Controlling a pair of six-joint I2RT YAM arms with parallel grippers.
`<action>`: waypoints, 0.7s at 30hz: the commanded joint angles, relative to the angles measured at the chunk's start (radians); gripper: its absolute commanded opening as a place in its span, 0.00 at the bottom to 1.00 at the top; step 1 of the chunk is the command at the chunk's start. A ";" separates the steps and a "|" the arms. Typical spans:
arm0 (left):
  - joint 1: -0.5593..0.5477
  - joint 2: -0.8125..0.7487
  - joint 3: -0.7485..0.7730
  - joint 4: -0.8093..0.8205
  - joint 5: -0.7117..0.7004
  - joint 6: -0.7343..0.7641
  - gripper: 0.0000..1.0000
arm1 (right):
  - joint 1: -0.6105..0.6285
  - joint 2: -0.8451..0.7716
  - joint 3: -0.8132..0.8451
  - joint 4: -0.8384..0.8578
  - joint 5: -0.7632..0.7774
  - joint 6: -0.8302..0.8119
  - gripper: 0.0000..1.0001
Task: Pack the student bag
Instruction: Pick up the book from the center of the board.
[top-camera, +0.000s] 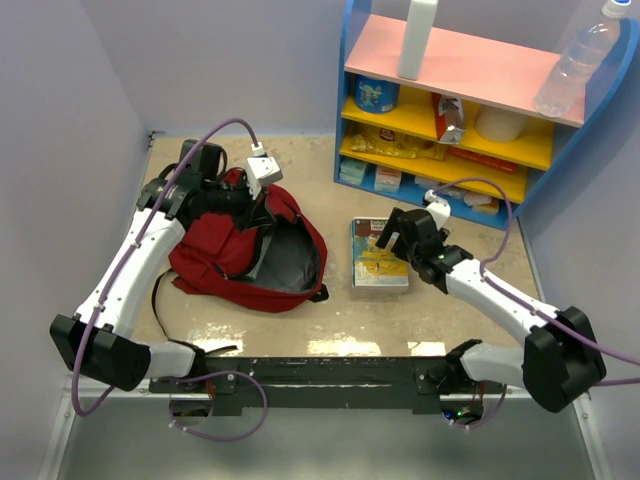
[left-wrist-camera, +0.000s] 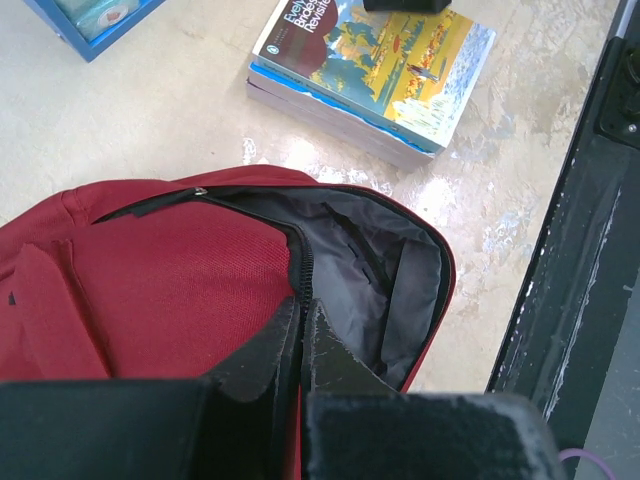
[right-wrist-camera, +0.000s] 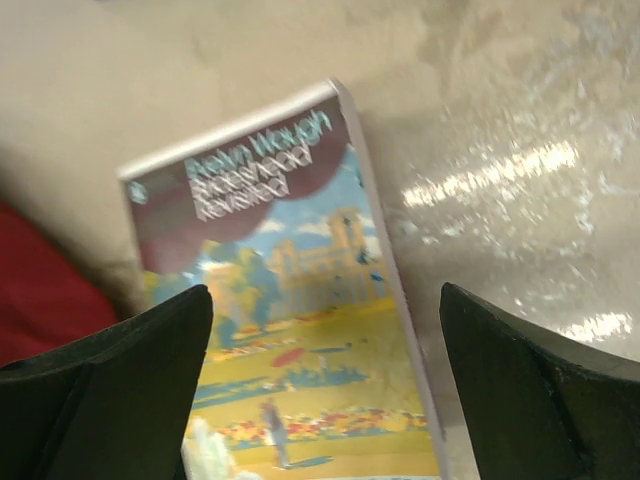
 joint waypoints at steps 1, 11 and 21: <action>-0.001 -0.024 0.001 0.045 0.048 -0.008 0.00 | -0.001 0.023 0.039 -0.059 -0.001 -0.001 0.99; -0.001 -0.025 -0.004 0.049 0.048 -0.009 0.00 | -0.004 0.034 -0.044 0.043 -0.048 0.032 0.88; -0.001 -0.025 0.001 0.054 0.055 -0.014 0.00 | -0.009 0.003 -0.098 0.049 -0.044 0.083 0.70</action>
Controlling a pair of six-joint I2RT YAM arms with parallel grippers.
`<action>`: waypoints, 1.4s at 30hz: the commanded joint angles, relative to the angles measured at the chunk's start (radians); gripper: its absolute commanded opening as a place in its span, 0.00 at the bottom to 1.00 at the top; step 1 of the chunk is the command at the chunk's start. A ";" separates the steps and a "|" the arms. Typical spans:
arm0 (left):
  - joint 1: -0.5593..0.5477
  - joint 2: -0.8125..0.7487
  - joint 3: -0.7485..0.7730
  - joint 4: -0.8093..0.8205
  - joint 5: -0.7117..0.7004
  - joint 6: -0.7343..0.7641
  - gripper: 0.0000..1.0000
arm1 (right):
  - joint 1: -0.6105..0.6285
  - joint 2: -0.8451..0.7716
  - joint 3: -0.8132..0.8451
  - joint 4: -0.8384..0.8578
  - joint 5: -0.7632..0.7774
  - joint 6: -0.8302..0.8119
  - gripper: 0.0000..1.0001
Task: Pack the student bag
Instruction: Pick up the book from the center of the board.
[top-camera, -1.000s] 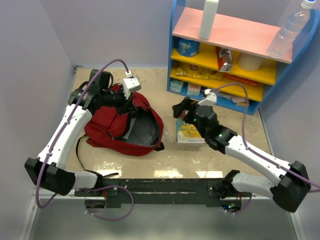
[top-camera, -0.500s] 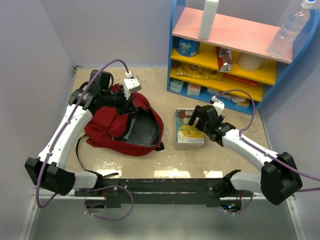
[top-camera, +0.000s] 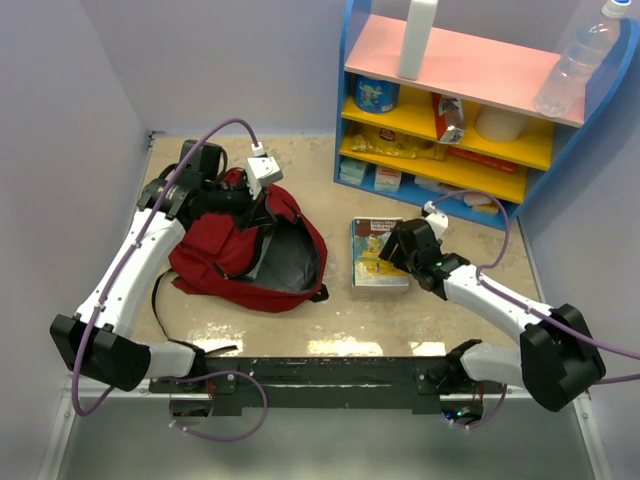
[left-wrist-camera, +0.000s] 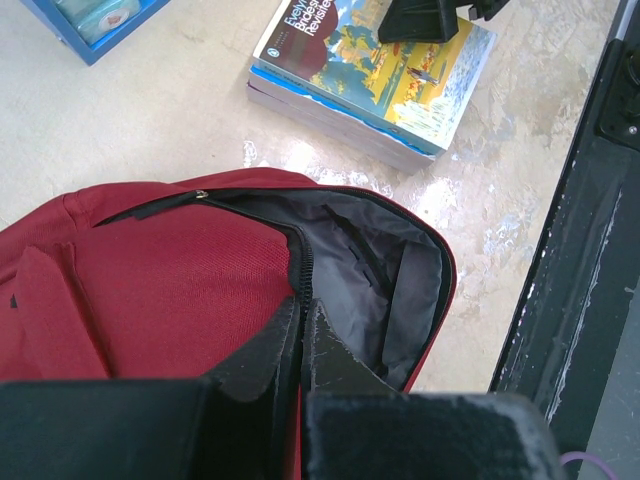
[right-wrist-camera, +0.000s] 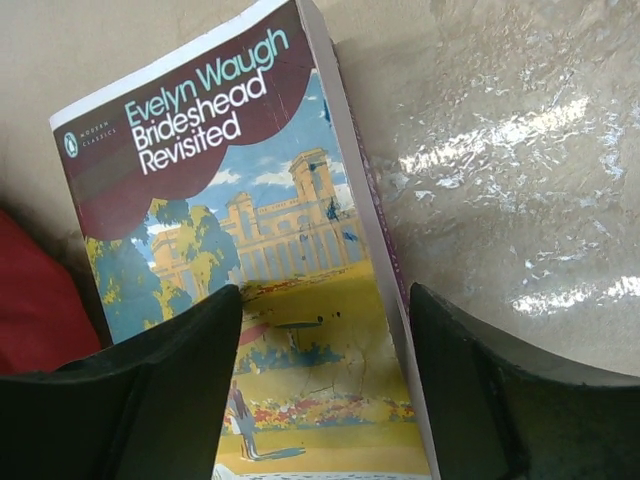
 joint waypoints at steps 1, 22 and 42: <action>-0.001 -0.024 0.010 0.042 0.049 -0.014 0.00 | -0.010 -0.032 -0.022 0.029 0.002 0.034 0.64; -0.001 -0.017 0.010 0.047 0.053 -0.015 0.00 | -0.056 -0.253 -0.128 -0.083 0.090 0.148 0.00; -0.001 -0.026 0.012 0.034 0.053 -0.012 0.00 | -0.165 -0.207 -0.355 0.388 -0.200 0.223 0.99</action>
